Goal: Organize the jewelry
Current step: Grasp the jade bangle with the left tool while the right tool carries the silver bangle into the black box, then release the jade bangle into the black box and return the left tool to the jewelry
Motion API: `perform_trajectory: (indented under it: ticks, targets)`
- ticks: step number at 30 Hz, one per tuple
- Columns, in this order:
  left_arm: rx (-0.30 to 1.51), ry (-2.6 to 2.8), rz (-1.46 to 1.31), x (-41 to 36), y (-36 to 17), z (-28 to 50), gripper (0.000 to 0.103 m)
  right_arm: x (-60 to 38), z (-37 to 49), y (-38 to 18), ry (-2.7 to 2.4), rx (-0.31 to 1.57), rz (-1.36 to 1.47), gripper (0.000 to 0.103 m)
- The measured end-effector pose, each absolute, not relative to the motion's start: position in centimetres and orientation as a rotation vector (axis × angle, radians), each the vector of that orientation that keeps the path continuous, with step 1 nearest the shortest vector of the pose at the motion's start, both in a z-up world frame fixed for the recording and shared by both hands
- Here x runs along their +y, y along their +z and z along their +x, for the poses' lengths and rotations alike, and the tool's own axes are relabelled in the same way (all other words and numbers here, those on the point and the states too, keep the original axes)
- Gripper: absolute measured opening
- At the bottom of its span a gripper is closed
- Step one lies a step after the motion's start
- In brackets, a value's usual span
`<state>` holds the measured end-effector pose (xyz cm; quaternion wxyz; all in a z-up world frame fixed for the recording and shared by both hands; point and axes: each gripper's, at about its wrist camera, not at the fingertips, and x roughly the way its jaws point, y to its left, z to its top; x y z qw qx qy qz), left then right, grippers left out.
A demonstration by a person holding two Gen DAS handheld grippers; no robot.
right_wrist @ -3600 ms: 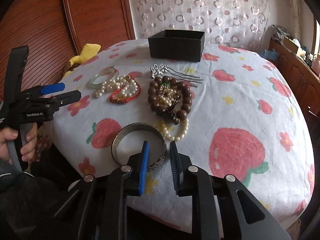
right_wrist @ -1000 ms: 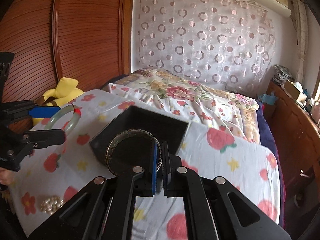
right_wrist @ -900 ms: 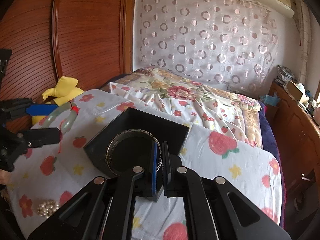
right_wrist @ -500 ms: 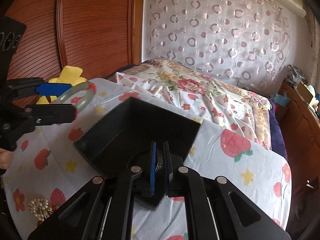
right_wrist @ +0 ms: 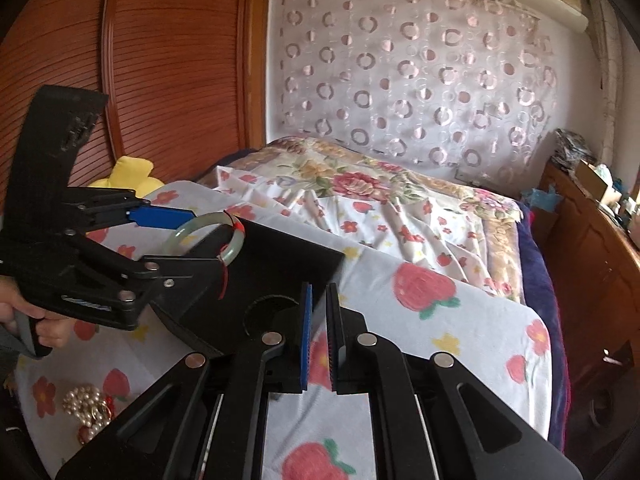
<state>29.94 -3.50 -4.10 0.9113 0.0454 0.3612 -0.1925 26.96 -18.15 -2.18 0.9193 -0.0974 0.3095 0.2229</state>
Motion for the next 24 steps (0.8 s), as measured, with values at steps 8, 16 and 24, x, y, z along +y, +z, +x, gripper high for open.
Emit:
perform_trajectory:
  ticks: [8, 16, 24]
  targets:
    - [0.784, -0.402, 0.104, -4.3, -5.2, 30.2, 0.070, -19.6, 25.1, -3.2, 0.430, 0.661, -0.174, 0.008]
    - [0.739, -0.398, 0.104, -4.2, -3.9, 27.6, 0.081, -20.0, 22.4, -2.8, 0.413, 0.655, -0.167, 0.008]
    - [0.716, -0.357, 0.046, -1.4, -3.6, 21.7, 0.085, -19.8, 17.8, -4.2, 0.444, 0.692, -0.141, 0.008]
